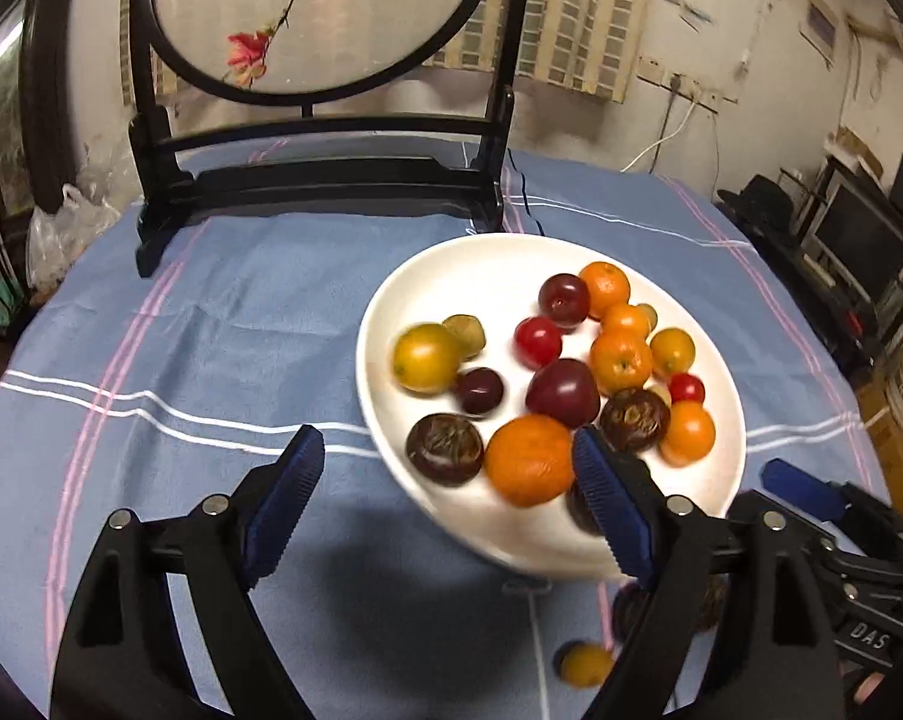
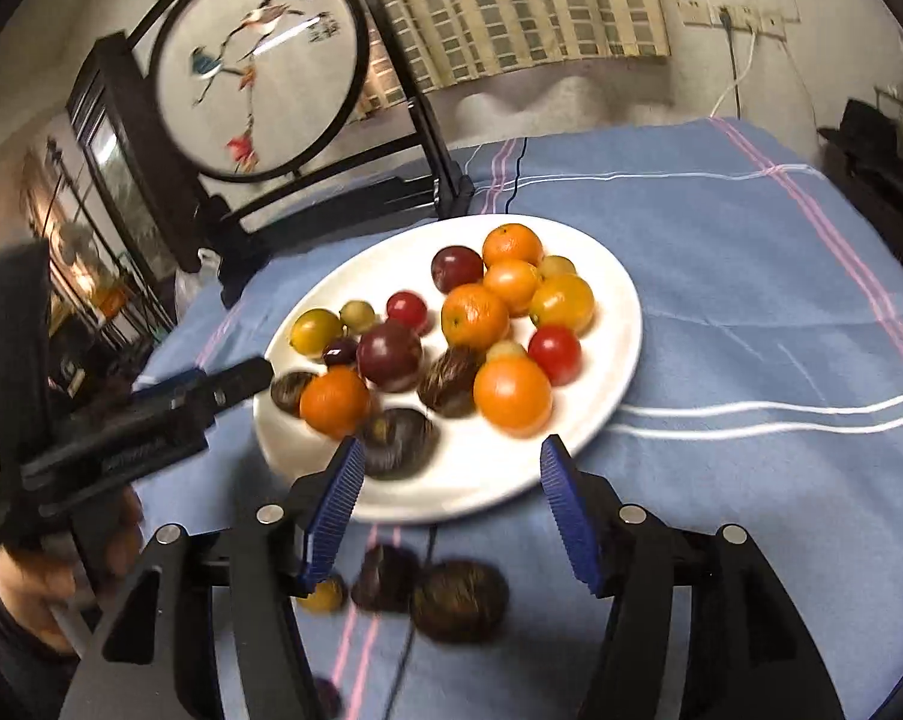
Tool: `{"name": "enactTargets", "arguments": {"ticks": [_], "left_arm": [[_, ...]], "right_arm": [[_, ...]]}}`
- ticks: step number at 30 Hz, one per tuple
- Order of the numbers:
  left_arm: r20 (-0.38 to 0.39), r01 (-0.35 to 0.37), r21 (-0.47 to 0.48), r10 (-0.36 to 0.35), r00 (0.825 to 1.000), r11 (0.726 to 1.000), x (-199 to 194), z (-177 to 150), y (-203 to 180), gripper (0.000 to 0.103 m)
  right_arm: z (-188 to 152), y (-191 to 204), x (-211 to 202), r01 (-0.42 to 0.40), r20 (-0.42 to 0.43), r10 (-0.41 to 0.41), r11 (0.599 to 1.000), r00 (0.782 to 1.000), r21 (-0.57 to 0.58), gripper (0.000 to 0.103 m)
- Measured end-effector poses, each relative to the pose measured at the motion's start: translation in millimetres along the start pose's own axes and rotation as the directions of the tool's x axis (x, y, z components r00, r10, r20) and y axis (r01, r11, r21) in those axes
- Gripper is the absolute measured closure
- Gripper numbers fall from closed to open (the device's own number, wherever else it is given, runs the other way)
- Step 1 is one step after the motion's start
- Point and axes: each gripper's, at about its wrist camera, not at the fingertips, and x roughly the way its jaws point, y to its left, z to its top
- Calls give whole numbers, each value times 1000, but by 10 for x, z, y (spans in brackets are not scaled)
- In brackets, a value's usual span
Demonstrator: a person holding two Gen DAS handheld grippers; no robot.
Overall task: Organize fruits
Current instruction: 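Carry the date and yellow fruit over the plate and open both tools, then grasp a dark patterned fruit with the right tool while the left tool grasps a small yellow fruit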
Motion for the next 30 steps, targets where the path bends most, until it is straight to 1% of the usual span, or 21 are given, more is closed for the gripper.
{"name": "enactTargets", "arguments": {"ticks": [2, 4, 9, 12, 15, 17, 20, 22, 23, 24, 25, 26, 30], "left_arm": [[7, -8, 4, 8, 1000, 1000, -94, -77, 20, 16], [3, -1, 8, 1, 1000, 1000, -142, -139, 40, 15], [-11, 7, 20, -7, 1000, 1000, -263, -331, 85, 14], [-33, 2, 29, -1, 999, 1000, -264, -463, 80, 13], [-48, 7, 38, -5, 999, 999, -221, -592, 65, 13], [-52, 5, 37, -3, 999, 999, -185, -646, 78, 13], [-57, 6, 50, -3, 998, 999, -139, -694, 86, 13], [-50, 12, 54, -10, 999, 998, -139, -697, 106, 13], [-48, 9, 54, -7, 999, 999, -135, -699, 117, 13], [-52, 11, 53, -9, 999, 999, -121, -702, 132, 13], [-57, 17, 51, -14, 998, 999, -113, -698, 138, 13], [-69, 30, 45, -27, 997, 999, -94, -698, 149, 13], [-96, 67, 27, -64, 993, 997, -59, -713, 153, 13]], "right_arm": [[-92, 16, -62, 19, -8, -19, 999, 1000, -26, 41], [-174, 31, -112, 34, -17, -35, 998, 999, -50, 41], [-291, 69, -158, 31, -50, -36, 995, 998, -96, 41], [-377, 95, -139, 42, -74, -52, 990, 996, -132, 41], [-476, 122, -78, 68, -100, -86, 983, 991, -172, 41], [-519, 131, -2, 82, -125, -107, 978, 986, -190, 41], [-566, 193, 84, 104, -143, -139, 969, 980, -225, 43], [-594, 263, 167, 124, -159, -168, 958, 973, -259, 46], [-603, 311, 201, 145, -148, -193, 947, 970, -286, 48], [-602, 338, 212, 149, -141, -197, 944, 970, -293, 50], [-580, 340, 236, 143, -145, -190, 948, 971, -284, 52], [-551, 323, 256, 146, -141, -189, 952, 972, -268, 59], [-520, 259, 262, 141, -127, -174, 962, 976, -233, 60]]}}
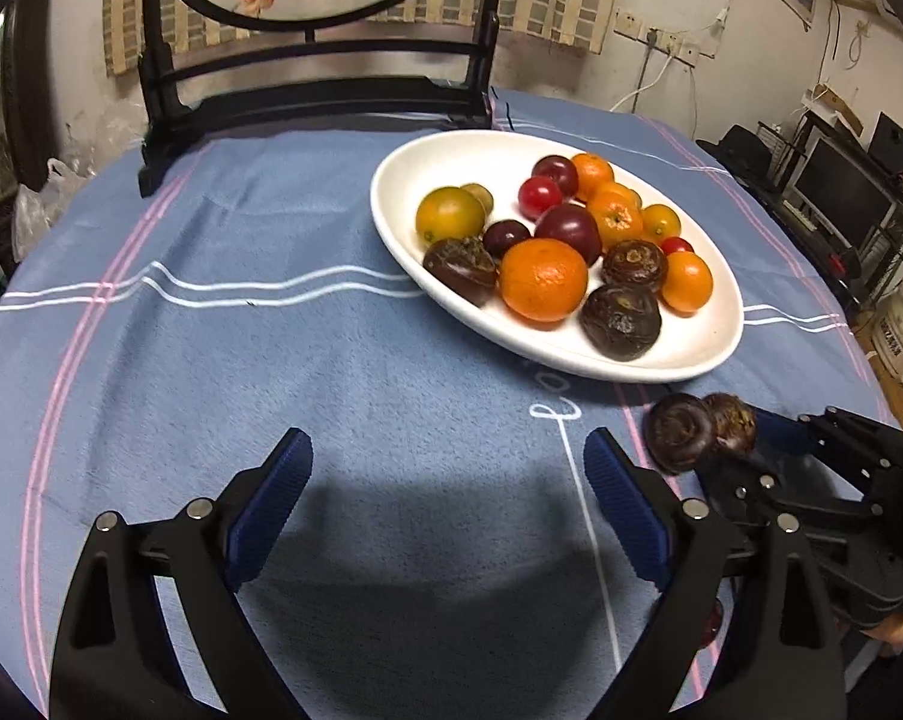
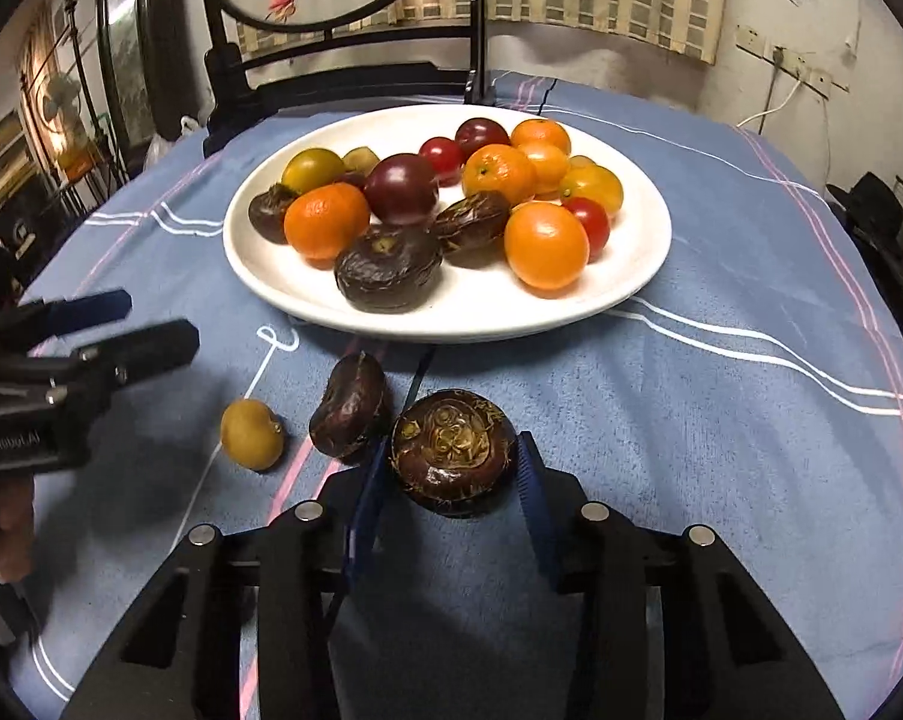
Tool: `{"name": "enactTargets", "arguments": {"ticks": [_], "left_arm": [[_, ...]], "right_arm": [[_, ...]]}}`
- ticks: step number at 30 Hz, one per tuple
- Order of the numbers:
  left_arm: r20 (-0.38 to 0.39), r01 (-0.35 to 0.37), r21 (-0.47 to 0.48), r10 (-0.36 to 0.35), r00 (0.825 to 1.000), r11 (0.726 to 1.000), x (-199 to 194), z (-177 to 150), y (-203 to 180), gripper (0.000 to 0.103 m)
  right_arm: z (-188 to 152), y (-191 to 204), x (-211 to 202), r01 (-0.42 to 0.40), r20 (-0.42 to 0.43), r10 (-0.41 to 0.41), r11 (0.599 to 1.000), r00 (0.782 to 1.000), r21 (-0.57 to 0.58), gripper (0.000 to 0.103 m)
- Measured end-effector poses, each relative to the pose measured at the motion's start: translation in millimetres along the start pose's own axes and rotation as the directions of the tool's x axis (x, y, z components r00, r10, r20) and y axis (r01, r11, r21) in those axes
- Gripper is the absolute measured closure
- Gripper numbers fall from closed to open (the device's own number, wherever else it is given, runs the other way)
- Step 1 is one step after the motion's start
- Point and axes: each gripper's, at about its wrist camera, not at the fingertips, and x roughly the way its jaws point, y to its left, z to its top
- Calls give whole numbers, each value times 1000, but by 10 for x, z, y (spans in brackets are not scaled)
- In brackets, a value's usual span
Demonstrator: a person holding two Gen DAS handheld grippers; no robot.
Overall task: Organize fruits
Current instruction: 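Grasp a dark patterned fruit with the right tool while the left tool grasps a small yellow fruit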
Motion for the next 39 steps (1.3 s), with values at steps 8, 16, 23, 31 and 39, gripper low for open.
{"name": "enactTargets", "arguments": {"ticks": [8, 16, 23, 31, 39], "left_arm": [[-12, 61, 77, -60, 998, 995, 59, -106, -229, 13], [-20, 114, 153, -112, 993, 982, 53, -177, -441, 21], [-67, 139, 247, -127, 990, 959, 147, -254, -650, 53], [-35, 120, 217, -115, 993, 969, 162, -213, -614, 76], [52, 86, 134, -94, 994, 987, -129, 121, -420, 76]], "right_arm": [[-19, -223, -54, -10, 5, 9, 996, 1000, 89, 60], [-11, -275, -114, -20, 10, 19, 995, 1000, 99, 60], [-7, -277, -134, -23, 13, 21, 995, 1000, 100, 60], [-7, -253, -163, -31, 22, 29, 995, 999, 90, 60], [93, -379, -492, -54, 181, 21, 982, 983, 180, 60]]}}
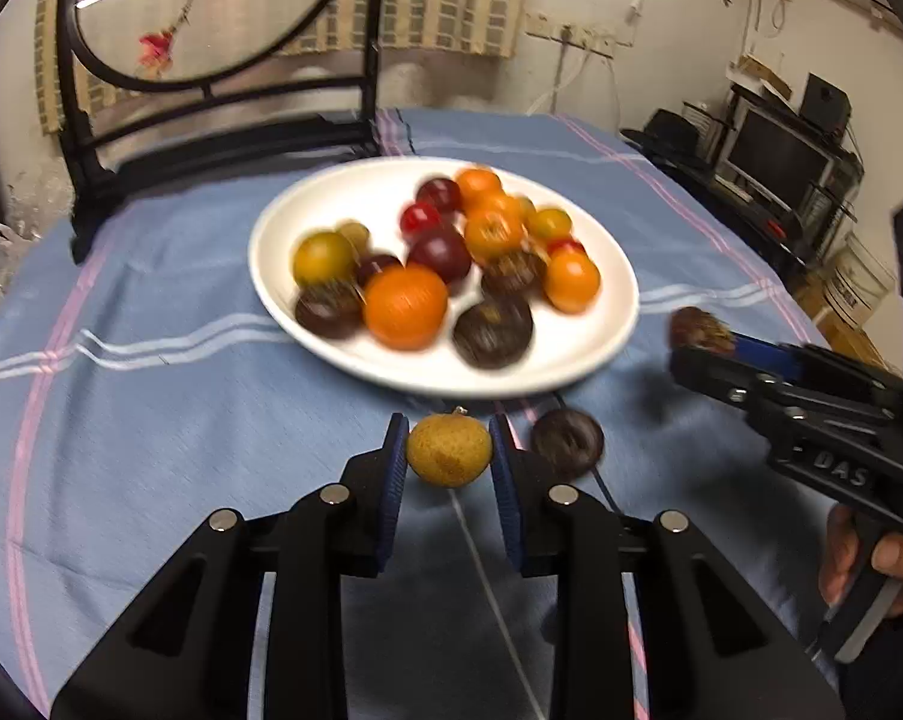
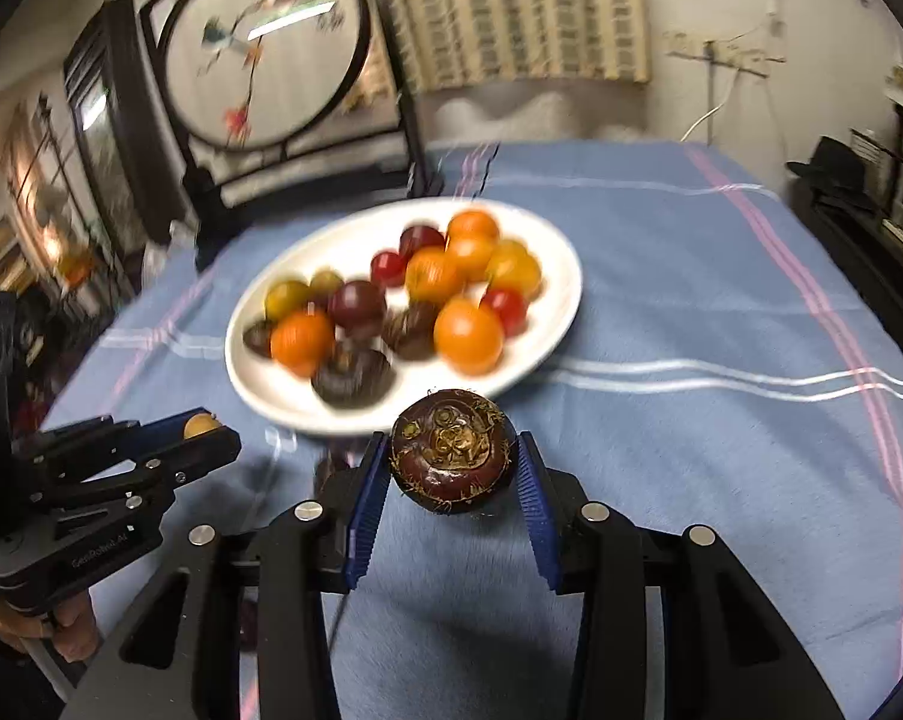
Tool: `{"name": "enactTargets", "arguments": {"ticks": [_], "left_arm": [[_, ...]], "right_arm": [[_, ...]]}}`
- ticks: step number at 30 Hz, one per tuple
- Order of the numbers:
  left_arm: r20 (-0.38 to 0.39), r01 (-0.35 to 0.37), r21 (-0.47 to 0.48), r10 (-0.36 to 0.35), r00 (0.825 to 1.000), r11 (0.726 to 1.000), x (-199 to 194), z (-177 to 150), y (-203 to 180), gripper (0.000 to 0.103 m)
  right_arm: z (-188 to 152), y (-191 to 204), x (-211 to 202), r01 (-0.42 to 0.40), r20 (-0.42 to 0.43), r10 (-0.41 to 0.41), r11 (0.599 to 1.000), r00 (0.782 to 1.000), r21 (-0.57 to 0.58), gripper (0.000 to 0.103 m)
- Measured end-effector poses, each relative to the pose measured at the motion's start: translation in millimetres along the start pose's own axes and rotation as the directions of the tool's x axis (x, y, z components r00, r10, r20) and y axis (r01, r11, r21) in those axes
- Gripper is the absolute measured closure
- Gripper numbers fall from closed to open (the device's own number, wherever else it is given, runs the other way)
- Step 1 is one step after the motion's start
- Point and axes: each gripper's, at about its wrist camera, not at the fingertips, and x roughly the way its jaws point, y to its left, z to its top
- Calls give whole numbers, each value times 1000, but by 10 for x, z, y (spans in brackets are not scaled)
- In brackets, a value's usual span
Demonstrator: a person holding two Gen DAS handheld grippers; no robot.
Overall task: Organize fruits
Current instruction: 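Grasp a dark patterned fruit with the right tool while the left tool grasps a small yellow fruit, then carry both fruits over the plate and open both tools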
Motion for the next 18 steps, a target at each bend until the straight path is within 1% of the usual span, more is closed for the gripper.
{"name": "enactTargets", "arguments": {"ticks": [3, 6, 9, 11, 13, 15, 16, 17, 18], "left_arm": [[17, -13, -6, 13, 1000, 1000, -49, 217, 42, 76], [36, -34, -12, 35, 999, 999, -28, 511, 88, 76], [41, -49, -36, 50, 998, 998, 79, 752, 141, 76], [47, -83, -57, 85, 995, 995, 173, 858, 206, 77], [40, -112, -78, 115, 993, 991, 267, 903, 255, 77], [27, -123, -110, 127, 992, 986, 375, 929, 333, 76], [17, -129, -132, 132, 991, 983, 409, 930, 368, 71], [11, -140, -177, 144, 990, 974, 426, 927, 434, 53], [27, -142, -208, 151, 988, 968, 395, 907, 479, 43]], "right_arm": [[143, 54, -95, -5, 54, 5, 1000, 999, 0, 60], [402, 200, -23, -15, 75, 18, 999, 997, -42, 60], [582, 323, 141, -32, 64, 37, 997, 997, -68, 60], [694, 410, 315, -49, 57, 53, 996, 997, -72, 60], [760, 439, 470, -49, 44, 52, 997, 998, -54, 59], [803, 417, 616, -56, 20, 57, 998, 998, -14, 59], [819, 368, 691, -76, 7, 75, 997, 997, 27, 57], [820, 313, 722, -81, 8, 81, 995, 997, 65, 51], [812, 236, 714, -79, 27, 77, 991, 997, 112, 42]]}}
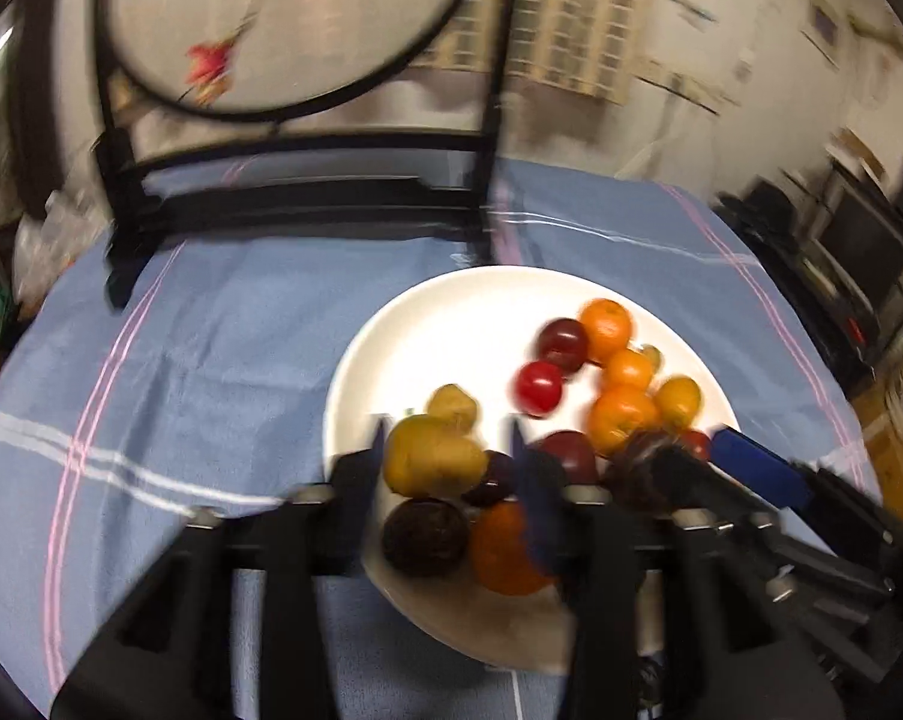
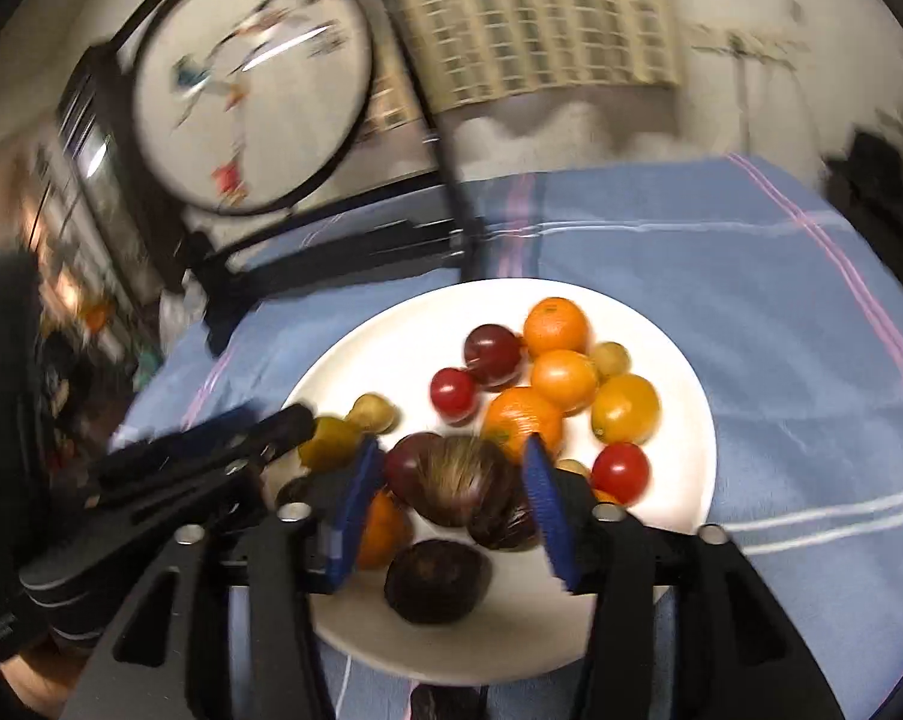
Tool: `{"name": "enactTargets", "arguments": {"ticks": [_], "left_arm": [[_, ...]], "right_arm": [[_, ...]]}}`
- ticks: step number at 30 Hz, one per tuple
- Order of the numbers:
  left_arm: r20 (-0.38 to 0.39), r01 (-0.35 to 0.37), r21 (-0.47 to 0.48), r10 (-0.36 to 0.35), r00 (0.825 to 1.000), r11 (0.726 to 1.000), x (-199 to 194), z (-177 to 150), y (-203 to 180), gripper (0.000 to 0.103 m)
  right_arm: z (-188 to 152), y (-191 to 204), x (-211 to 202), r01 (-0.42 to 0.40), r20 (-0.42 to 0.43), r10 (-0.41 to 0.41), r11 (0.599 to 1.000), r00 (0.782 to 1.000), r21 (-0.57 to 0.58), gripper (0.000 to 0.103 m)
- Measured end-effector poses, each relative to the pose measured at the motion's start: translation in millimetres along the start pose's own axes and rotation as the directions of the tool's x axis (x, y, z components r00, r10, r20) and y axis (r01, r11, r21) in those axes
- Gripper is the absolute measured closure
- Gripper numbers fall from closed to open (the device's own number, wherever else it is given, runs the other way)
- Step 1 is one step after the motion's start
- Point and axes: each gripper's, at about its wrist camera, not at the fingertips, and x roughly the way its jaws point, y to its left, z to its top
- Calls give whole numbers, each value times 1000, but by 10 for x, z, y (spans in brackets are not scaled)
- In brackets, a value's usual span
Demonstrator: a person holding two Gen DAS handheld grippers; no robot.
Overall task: Organize fruits
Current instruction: 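Carry both fruits over the plate and open both tools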
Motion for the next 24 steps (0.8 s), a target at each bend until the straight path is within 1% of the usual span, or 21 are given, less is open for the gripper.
{"name": "enactTargets", "arguments": {"ticks": [1, 2, 3, 4, 5, 9, 11, 14, 18, 21, 24], "left_arm": [[36, 5, -33, -4, 999, 999, -48, -13, 55, 30], [73, 6, -58, -1, 997, 998, -110, -35, 92, 28], [97, -3, -66, 10, 995, 998, -172, -53, 109, 28], [97, -10, -60, 15, 995, 998, -191, -58, 107, 27], [83, -11, -53, 15, 996, 999, -207, -84, 99, 26], [36, 23, -59, -21, 999, 998, -231, -214, 69, 22], [28, 31, -24, -31, 999, 999, -285, -349, 10, 22], [27, 24, 23, -25, 999, 999, -355, -533, -68, 22], [3, 36, 45, -36, 999, 998, -439, -741, -108, 21], [16, 21, 64, -22, 1000, 998, -530, -871, -138, 21], [31, 7, 88, -10, 999, 996, -606, -991, -150, 19]], "right_arm": [[-9, -30, -22, -5, 13, 5, 1000, 1000, 13, 38], [-33, -61, -53, -9, 22, 9, 1000, 1000, 15, 36], [-61, -83, -75, -7, 23, 6, 1000, 1000, 10, 36], [-102, -112, -106, 0, 23, -1, 1000, 1000, 6, 36], [-148, -143, -135, 5, 21, -5, 1000, 1000, 10, 36], [-316, -240, -252, -9, -11, 9, 1000, 1000, 28, 33], [-371, -258, -313, -5, -16, 5, 1000, 1000, 20, 32], [-468, -269, -426, 3, -22, -4, 1000, 1000, -8, 32], [-641, -260, -524, 27, -33, -28, 998, 999, -50, 32], [-752, -273, -547, 38, -50, -41, 997, 998, -63, 32], [-856, -295, -558, 31, -76, -35, 998, 997, -62, 32]]}}
